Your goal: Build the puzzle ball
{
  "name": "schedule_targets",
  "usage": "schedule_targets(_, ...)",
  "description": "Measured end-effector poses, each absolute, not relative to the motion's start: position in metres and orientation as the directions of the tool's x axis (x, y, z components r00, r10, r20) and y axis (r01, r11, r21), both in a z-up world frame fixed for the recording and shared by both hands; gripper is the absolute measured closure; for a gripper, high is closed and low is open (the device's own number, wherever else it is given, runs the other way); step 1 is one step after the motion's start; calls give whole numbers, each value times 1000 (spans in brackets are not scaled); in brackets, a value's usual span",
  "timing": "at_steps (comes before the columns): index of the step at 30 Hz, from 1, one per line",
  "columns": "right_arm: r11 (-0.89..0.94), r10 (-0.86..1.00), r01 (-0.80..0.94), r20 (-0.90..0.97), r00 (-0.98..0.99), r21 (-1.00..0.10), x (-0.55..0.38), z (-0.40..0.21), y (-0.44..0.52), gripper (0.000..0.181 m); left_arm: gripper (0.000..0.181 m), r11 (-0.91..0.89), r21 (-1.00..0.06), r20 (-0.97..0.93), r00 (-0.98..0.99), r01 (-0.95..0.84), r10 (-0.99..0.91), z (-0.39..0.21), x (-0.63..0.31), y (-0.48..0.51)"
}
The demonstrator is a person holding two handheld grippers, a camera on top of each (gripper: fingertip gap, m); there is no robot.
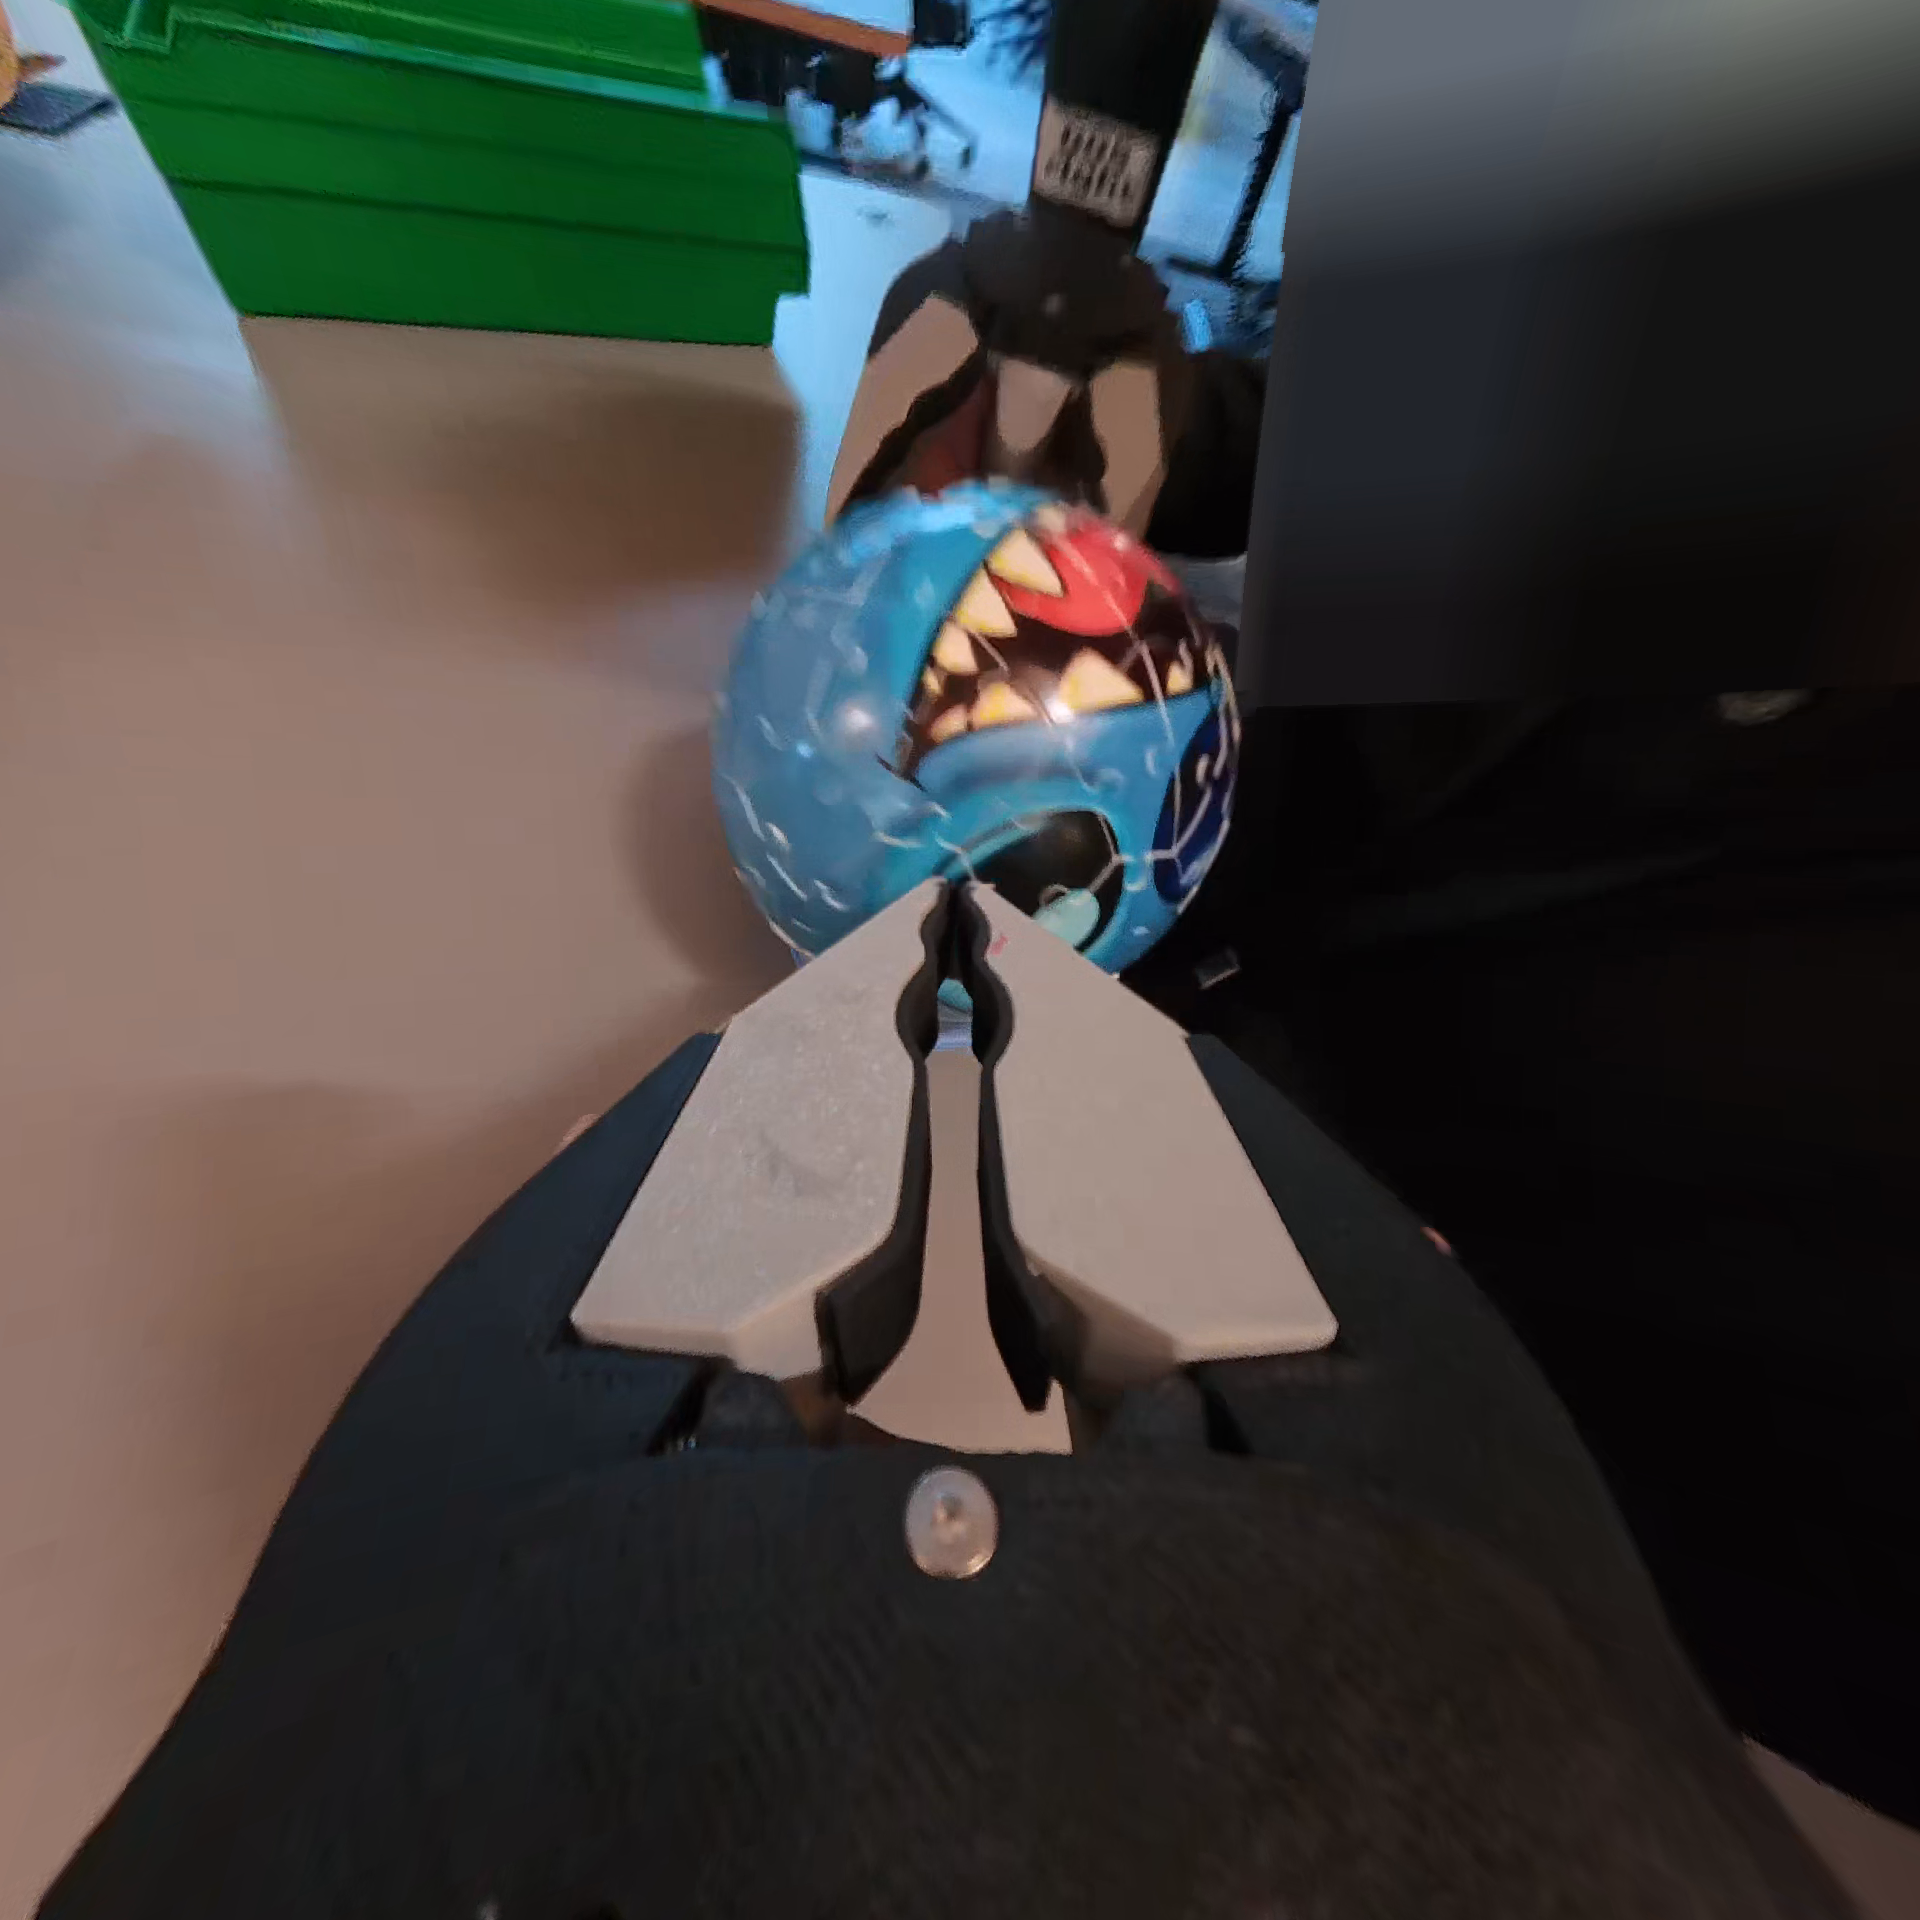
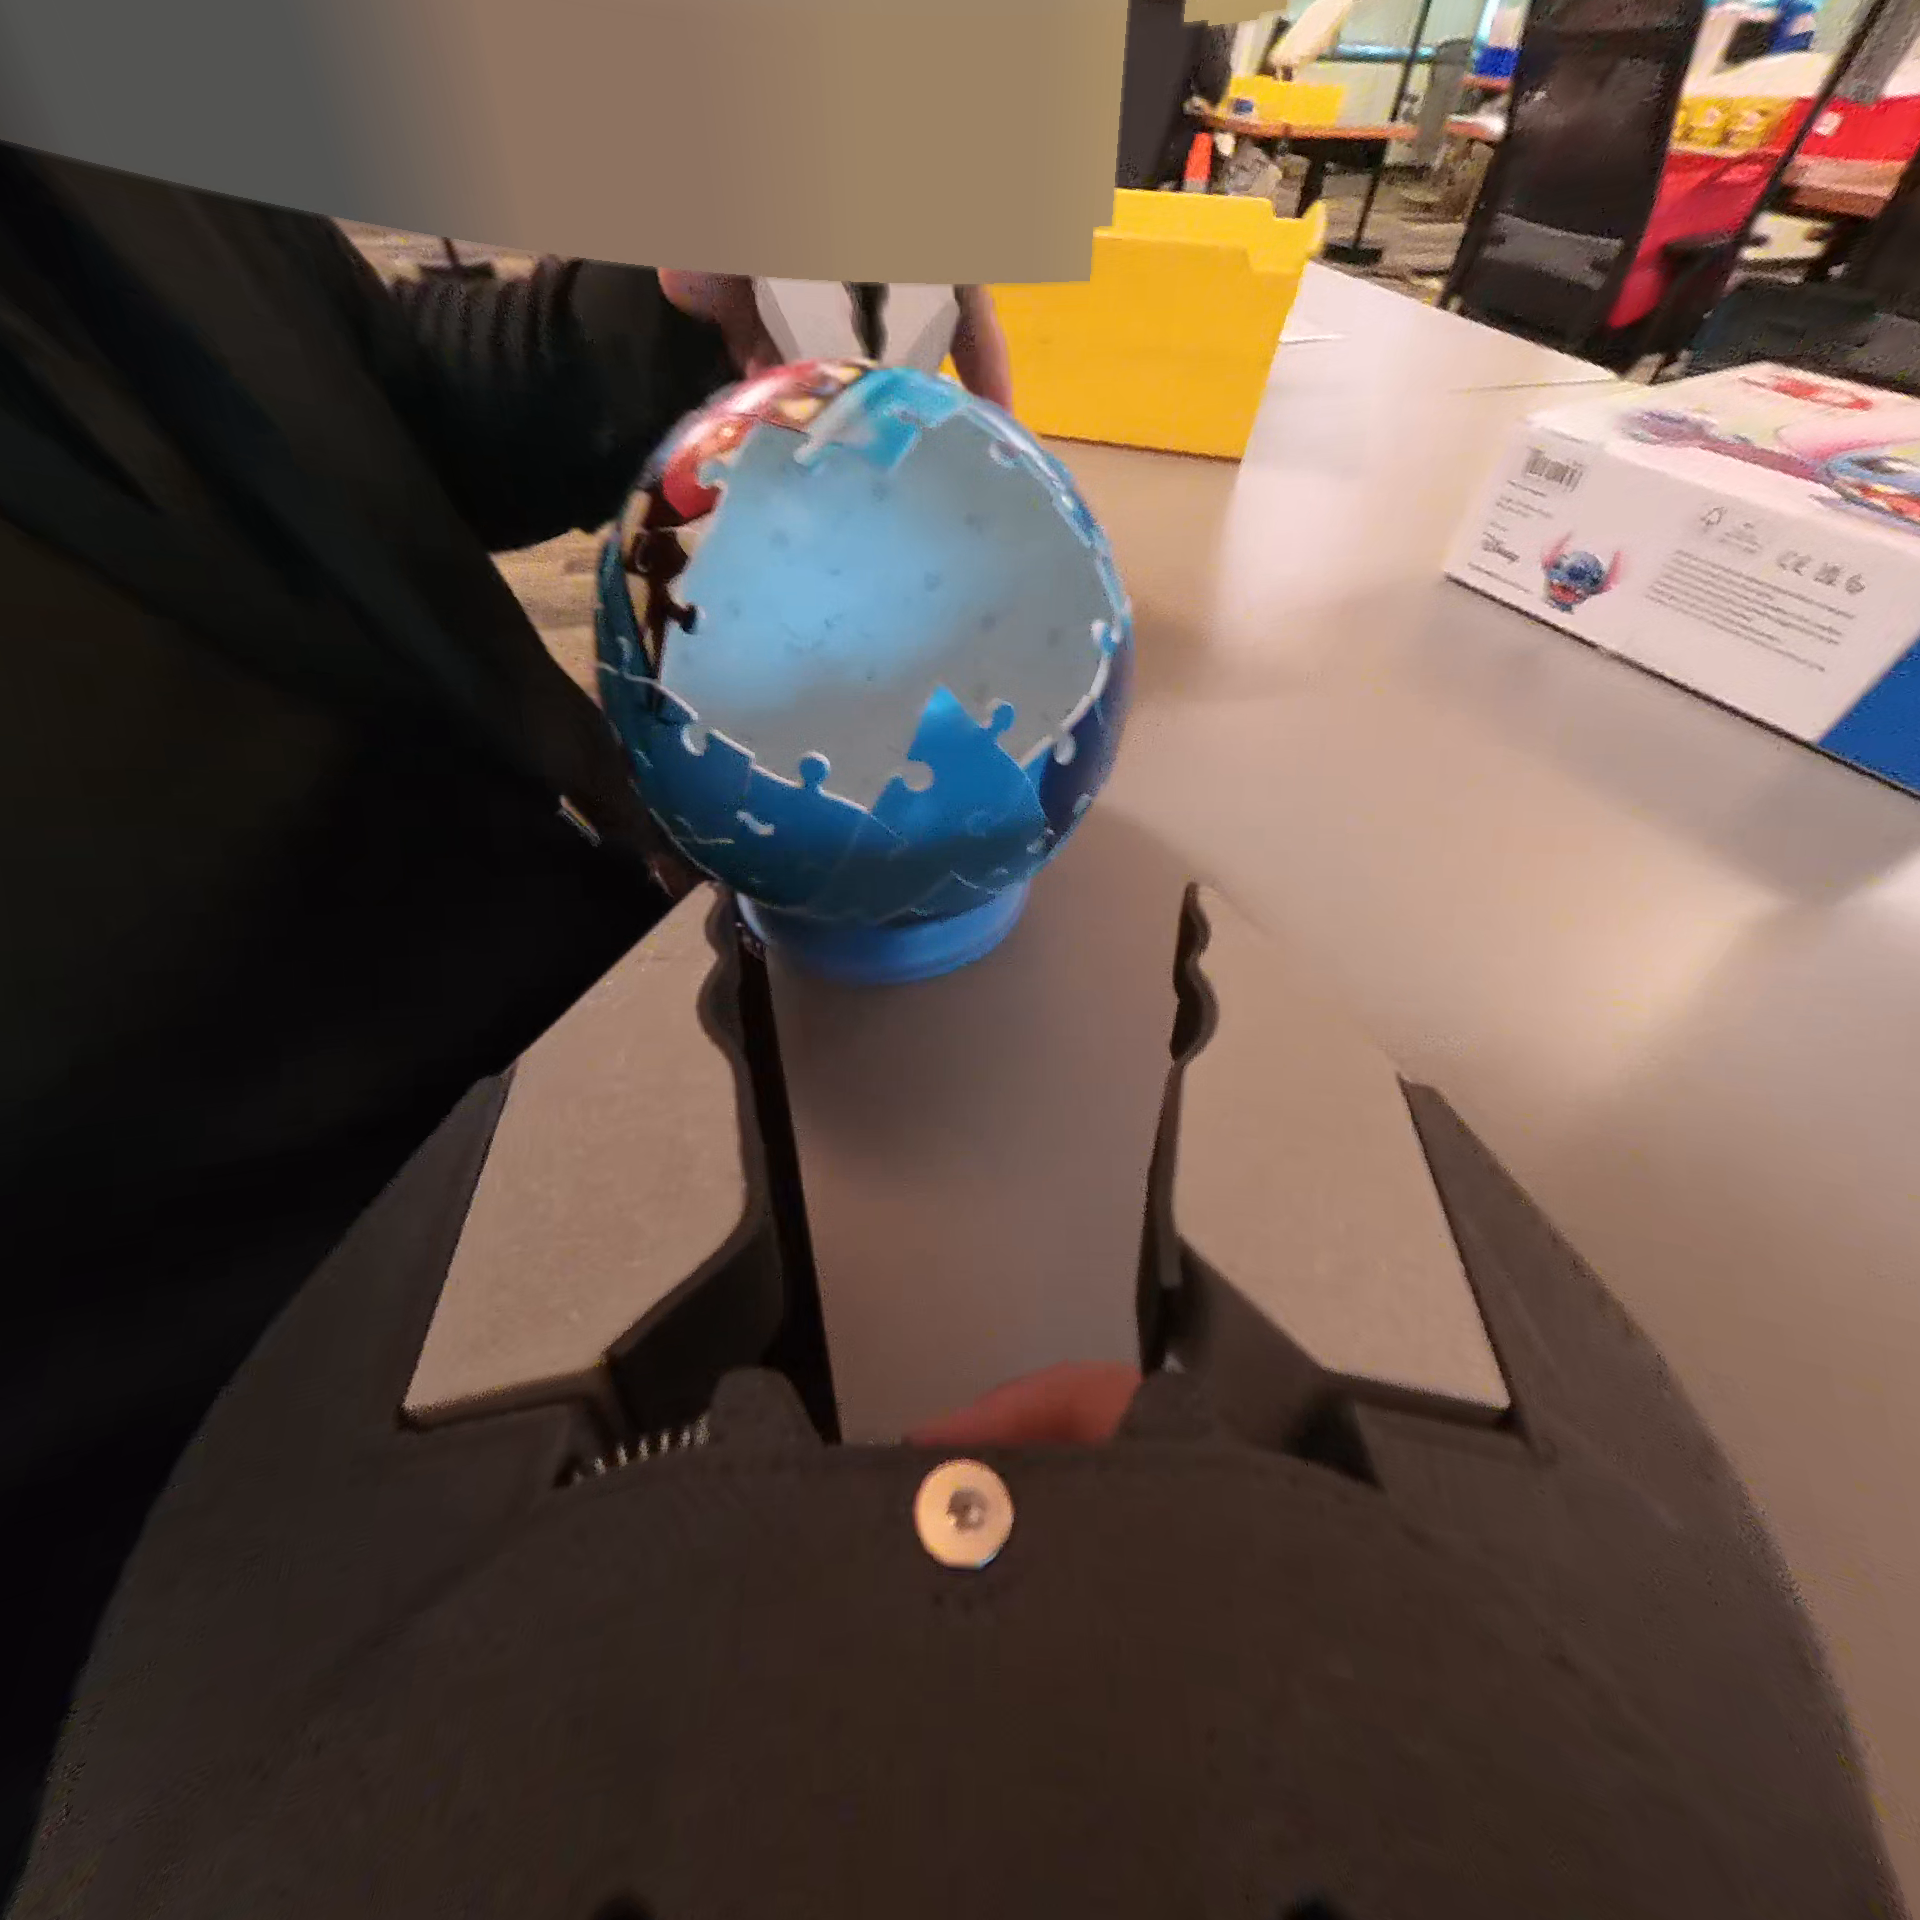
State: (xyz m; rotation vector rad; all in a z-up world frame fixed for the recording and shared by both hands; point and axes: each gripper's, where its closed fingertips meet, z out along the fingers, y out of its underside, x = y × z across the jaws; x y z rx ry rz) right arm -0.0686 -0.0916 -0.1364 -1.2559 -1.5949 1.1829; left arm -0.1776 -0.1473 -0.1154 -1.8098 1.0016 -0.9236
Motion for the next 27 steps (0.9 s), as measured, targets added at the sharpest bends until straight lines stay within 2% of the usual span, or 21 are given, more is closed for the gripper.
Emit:
schedule_targets(1,88,973,262,27,-227,-961,-71,-137,-95,98,171,-312,-908,172,432,-279,-885,-121,-176,-149)
schedule_targets(4,119,964,336,28,-264,-934,-79,-150,-102,93,74,-316,-874,123,461,-369,-879,-141,-170,-156)
schedule_targets(5,135,964,362,37,-265,-923,-82,-154,-102,95,81,-313,-865,97,482,-392,-871,-145,-172,-155)
schedule_targets(8,193,957,399,82,-278,-897,-85,-163,-103,88,73,-317,-866,82,516,-387,-853,-143,-175,-155)
schedule_targets(12,233,946,384,118,-301,-894,-90,-164,-106,85,74,-334,-886,123,532,-322,-838,-141,-162,-154)
schedule_targets(18,266,929,368,136,-343,-891,-99,-164,-110,82,76,-337,-862,74,563,-379,-823,-158,-152,-137)
schedule_targets(27,273,931,361,150,-334,-892,-124,-164,-84,83,79,-355,-865,92,582,-356,-808,-154,-177,-112)
